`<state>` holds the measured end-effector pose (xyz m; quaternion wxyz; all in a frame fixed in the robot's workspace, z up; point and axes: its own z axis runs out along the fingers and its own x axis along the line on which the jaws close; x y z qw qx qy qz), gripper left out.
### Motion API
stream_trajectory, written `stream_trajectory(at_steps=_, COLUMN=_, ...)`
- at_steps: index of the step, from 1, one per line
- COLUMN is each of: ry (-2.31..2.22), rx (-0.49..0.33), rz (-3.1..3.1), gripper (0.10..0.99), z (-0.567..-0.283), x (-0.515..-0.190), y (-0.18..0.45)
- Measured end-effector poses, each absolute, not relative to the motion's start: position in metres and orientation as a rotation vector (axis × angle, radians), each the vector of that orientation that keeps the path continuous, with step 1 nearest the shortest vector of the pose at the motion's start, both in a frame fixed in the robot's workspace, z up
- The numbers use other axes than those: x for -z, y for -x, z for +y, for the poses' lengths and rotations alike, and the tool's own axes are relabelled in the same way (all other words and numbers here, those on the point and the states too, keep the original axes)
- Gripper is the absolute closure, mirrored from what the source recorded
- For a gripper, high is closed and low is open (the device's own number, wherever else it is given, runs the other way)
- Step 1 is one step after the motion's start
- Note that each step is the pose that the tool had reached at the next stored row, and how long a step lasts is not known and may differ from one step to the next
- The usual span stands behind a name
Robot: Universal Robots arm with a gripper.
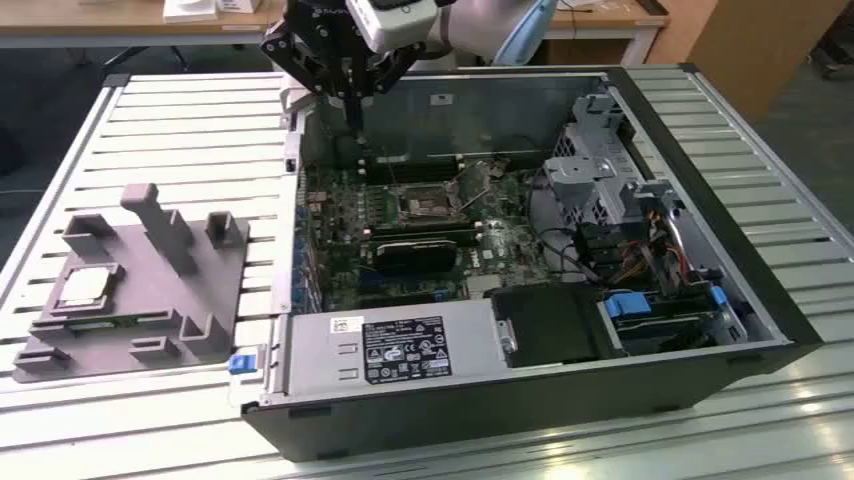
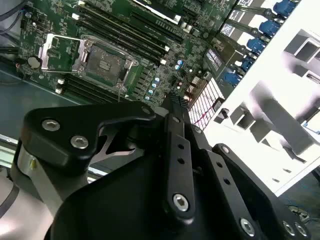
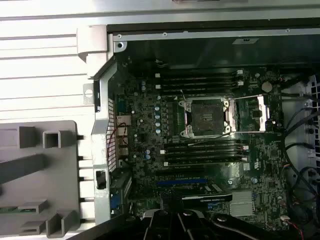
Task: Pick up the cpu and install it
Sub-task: 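Reach for the cpu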
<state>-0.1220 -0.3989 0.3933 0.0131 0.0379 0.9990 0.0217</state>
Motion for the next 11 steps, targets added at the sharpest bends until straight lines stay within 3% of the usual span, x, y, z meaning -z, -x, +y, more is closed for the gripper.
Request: stream_trajectory(at_steps=11, ry=-0.118, rx=-0.068, rz=3.112, gripper=0.980, z=-0.3990, x=-0.3933, y=0.1262)
